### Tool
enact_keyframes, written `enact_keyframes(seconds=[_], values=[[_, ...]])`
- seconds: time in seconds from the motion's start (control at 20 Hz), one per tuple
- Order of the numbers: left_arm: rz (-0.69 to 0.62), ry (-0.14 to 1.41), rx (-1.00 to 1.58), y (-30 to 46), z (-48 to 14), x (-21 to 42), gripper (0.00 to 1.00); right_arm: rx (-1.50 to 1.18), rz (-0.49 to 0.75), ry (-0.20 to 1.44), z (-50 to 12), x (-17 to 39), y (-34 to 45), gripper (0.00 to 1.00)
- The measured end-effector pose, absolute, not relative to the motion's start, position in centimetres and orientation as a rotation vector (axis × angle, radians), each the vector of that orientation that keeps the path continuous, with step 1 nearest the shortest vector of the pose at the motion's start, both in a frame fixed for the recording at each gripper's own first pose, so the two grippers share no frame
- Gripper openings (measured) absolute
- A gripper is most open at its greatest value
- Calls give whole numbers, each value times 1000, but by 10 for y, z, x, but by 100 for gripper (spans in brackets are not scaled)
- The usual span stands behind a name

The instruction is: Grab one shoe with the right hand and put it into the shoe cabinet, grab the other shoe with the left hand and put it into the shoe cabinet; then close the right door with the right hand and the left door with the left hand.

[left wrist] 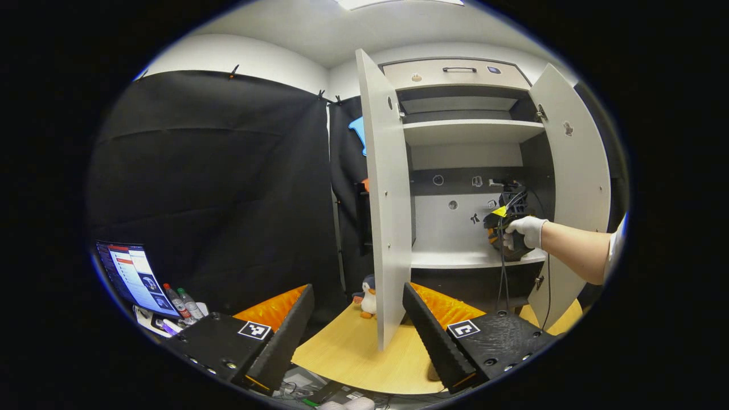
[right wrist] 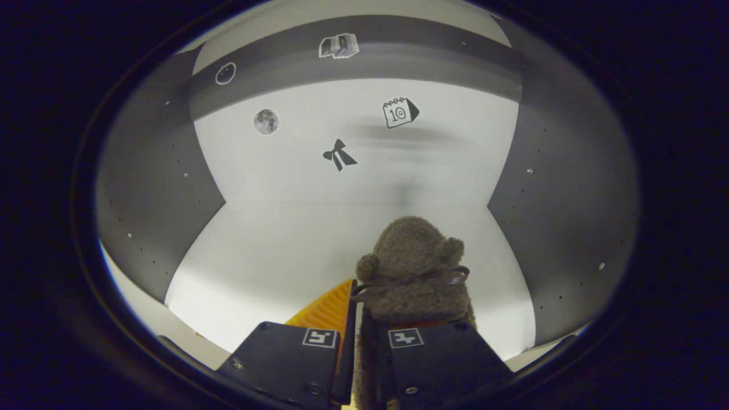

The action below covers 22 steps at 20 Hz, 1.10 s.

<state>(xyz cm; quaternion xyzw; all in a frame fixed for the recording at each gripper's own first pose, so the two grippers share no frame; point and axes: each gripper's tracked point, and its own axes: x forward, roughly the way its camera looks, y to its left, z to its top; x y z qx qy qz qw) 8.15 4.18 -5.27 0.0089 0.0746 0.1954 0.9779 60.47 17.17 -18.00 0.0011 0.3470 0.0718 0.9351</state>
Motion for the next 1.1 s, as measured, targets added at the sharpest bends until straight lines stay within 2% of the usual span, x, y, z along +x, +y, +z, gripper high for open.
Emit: enact_keyframes(seconds=[0.1, 0.2, 0.25, 0.55, 0.65, 0.9, 1.1], values=[[390, 151, 18, 42, -53, 81, 96, 59, 156, 654, -162, 594, 172, 47], [382, 144, 15, 41, -51, 80, 96, 77, 157, 613, -149, 580, 170, 61], [379, 139, 16, 42, -49, 79, 97, 77, 157, 592, -144, 573, 169, 78], [342, 134, 19, 42, -47, 76, 97, 40, 140, 269, -57, 500, 150, 79], [320, 132, 21, 42, -48, 69, 97, 51, 143, 193, -29, 466, 144, 100], [237, 106, 33, 43, -45, 61, 96, 66, 146, 89, -1, 378, 124, 99], [153, 92, 33, 38, -48, 57, 96, 57, 116, 44, -8, 299, 97, 100]])
